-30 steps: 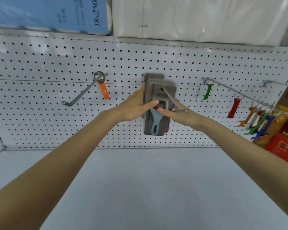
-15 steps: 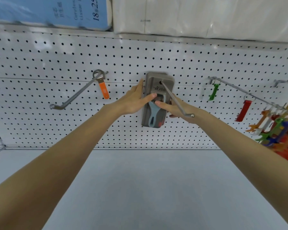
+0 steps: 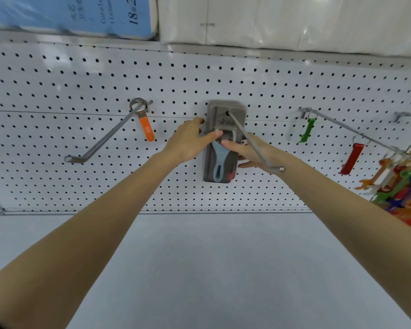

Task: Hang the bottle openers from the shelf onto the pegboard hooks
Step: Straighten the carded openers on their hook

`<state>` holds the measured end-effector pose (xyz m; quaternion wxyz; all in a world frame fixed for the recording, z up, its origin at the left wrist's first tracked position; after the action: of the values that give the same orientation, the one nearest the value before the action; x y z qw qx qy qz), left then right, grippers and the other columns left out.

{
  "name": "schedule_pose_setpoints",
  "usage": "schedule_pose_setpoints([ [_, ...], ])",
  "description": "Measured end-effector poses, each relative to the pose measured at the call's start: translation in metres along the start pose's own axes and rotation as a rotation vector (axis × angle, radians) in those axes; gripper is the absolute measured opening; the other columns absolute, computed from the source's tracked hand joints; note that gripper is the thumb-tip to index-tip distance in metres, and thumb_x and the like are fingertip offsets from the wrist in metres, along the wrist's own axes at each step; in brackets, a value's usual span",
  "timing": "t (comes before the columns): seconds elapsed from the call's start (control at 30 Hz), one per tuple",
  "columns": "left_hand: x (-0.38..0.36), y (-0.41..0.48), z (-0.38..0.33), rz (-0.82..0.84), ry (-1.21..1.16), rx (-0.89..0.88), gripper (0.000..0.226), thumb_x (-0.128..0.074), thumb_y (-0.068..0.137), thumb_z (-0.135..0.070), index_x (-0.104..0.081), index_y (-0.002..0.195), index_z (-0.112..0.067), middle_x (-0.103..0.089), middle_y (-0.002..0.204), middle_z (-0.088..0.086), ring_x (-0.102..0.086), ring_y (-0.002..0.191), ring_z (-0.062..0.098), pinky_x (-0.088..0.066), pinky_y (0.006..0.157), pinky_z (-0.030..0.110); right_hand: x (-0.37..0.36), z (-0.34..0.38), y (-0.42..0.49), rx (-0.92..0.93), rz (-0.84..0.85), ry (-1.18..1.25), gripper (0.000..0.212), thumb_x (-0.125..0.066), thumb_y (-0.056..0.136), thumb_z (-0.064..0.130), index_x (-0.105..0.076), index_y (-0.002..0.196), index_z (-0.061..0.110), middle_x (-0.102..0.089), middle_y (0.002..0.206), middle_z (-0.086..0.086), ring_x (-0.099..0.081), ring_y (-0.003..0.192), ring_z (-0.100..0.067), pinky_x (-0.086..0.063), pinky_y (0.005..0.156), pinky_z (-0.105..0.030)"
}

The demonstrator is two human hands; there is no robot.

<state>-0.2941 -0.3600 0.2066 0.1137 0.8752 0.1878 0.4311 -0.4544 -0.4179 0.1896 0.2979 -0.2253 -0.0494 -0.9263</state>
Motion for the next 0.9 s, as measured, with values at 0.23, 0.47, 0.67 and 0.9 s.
schedule_pose_setpoints([
  [0.23, -0.008, -0.009, 0.004, 0.067, -0.010, -0.052, 0.066, -0.051, 0.090, -0.056, -0.038, 0.142, -0.017, -0.058, 0.131, 0.008, -0.056, 0.113, 0.022, -0.039, 0.082, 0.027, 0.005, -0.003, -0.004, 0.031, -0.105, -0.123, 0.072, -0.067, 0.084, 0.048, -0.035, 0.136, 0.009, -0.055, 0.109, 0.001, -0.056, 0.095, -0.011, -0.056, 0.076, -0.030],
  [0.47, -0.001, -0.031, 0.011, 0.147, 0.303, -0.076, 0.085, -0.034, 0.088, -0.070, -0.011, 0.152, -0.019, -0.027, 0.153, 0.012, -0.030, 0.139, 0.029, -0.033, 0.106, 0.047, 0.010, -0.013, -0.027, 0.032, -0.103, -0.534, 0.099, -0.062, 0.082, 0.057, -0.004, 0.152, 0.017, -0.018, 0.158, -0.007, -0.029, 0.140, -0.027, -0.034, 0.101, -0.035],
  [0.67, 0.002, -0.061, 0.017, 0.152, 0.646, -0.144, 0.090, -0.026, 0.086, -0.074, -0.008, 0.153, -0.017, -0.011, 0.160, 0.011, -0.009, 0.148, 0.025, -0.009, 0.119, 0.045, 0.004, -0.030, -0.068, -0.001, -0.099, -0.853, 0.105, -0.054, 0.080, 0.068, 0.006, 0.153, 0.023, 0.001, 0.162, -0.007, -0.003, 0.148, -0.026, -0.012, 0.117, -0.045],
  [0.9, -0.027, -0.112, 0.018, 0.279, 0.719, -0.142, 0.095, -0.014, 0.080, -0.080, -0.004, 0.153, -0.020, -0.001, 0.162, 0.005, 0.002, 0.149, 0.020, 0.005, 0.117, 0.047, -0.016, -0.072, -0.128, -0.081, -0.008, -0.805, 0.099, -0.049, 0.082, 0.070, 0.007, 0.152, 0.027, 0.007, 0.162, -0.002, 0.003, 0.148, -0.022, -0.007, 0.118, -0.044],
])
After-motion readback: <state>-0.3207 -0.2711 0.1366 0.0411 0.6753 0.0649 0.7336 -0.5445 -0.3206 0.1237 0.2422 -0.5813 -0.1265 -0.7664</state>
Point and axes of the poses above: each hand's wrist, its own y-axis towards the middle knuckle, its own x-axis out of the back of the hand, z = x × y, the point moved 4 cm from there along y, towards the middle knuckle
